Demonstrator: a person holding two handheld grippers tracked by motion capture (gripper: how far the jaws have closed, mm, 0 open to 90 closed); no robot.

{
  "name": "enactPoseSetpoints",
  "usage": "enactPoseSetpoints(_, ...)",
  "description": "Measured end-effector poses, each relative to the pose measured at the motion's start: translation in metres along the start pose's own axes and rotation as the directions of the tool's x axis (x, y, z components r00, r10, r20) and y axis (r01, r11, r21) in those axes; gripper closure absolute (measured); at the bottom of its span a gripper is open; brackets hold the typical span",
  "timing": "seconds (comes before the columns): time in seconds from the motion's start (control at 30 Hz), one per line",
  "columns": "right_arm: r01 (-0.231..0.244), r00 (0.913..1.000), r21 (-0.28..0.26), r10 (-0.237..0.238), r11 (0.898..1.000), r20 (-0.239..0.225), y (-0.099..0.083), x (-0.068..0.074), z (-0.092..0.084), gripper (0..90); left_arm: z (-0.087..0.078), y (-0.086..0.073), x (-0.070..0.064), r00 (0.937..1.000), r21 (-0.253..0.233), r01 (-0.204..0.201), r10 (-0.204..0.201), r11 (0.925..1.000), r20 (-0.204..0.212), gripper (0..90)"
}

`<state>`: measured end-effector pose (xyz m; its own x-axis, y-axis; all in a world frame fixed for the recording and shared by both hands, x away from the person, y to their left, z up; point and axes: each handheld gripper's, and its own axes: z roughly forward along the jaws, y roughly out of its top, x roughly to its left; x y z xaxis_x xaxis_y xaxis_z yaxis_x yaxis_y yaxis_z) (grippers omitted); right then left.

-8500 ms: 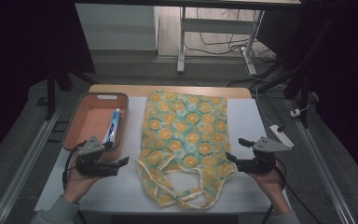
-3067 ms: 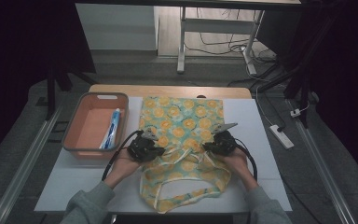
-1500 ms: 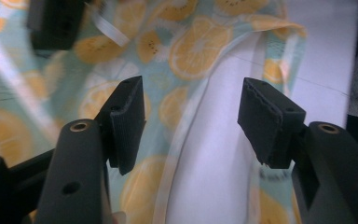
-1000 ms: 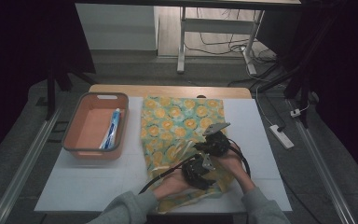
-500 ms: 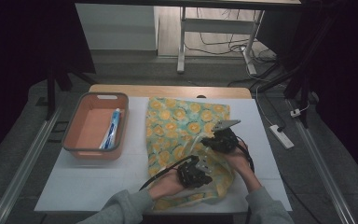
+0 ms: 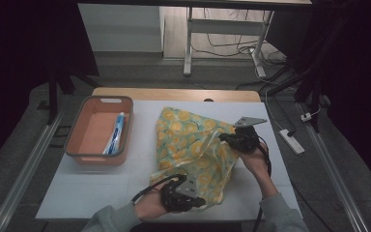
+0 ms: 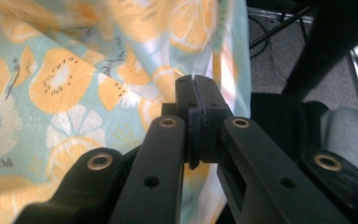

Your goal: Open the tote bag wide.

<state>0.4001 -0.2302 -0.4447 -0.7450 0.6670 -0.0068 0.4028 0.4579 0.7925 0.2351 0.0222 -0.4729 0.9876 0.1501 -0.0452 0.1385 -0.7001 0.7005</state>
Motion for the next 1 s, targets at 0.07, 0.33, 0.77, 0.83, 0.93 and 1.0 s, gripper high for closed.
enactPoseSetpoints(0.07, -0.016, 0.9998, -0.009, 0.016, 1.0, 0.01, 0.0, -0.002, -0.001, 89.3, -0.007, -0.009, -0.003, 1.0, 0.005, 0.007, -0.007, 1.0, -0.004, 88.7)
enactPoseSetpoints(0.33, -0.021, 0.9997, 0.021, 0.021, 1.0, -0.011, -0.002, 0.002, 0.01, 89.3, -0.018, -0.032, 0.002, 0.9975, 0.001, 0.064, -0.064, 0.9979, -0.031, 84.8)
enactPoseSetpoints(0.77, 0.001, 0.9984, 0.035, 0.001, 0.999, -0.057, -0.002, 0.007, 0.014, 89.2, -0.059, -0.02, 0.033, 0.8939, -0.139, 0.16, -0.203, 0.9774, -0.4, 40.8)
enactPoseSetpoints(0.83, 0.004, 0.9982, 0.035, -0.002, 0.999, -0.06, -0.002, 0.008, 0.014, 89.2, -0.057, -0.018, 0.042, 0.8788, -0.122, 0.178, -0.213, 0.9765, -0.427, 39.7)
enactPoseSetpoints(0.93, 0.008, 0.9979, 0.031, -0.006, 0.999, -0.065, -0.001, 0.009, 0.013, 89.2, -0.043, -0.019, 0.058, 0.8633, -0.051, 0.204, -0.205, 0.9776, -0.461, 39.2)
enactPoseSetpoints(1.0, 0.008, 0.9976, 0.028, -0.006, 1.0, -0.07, -0.001, 0.009, 0.012, 89.2, -0.033, -0.02, 0.068, 0.8518, -0.011, 0.22, -0.197, 0.9756, -0.485, 40.3)
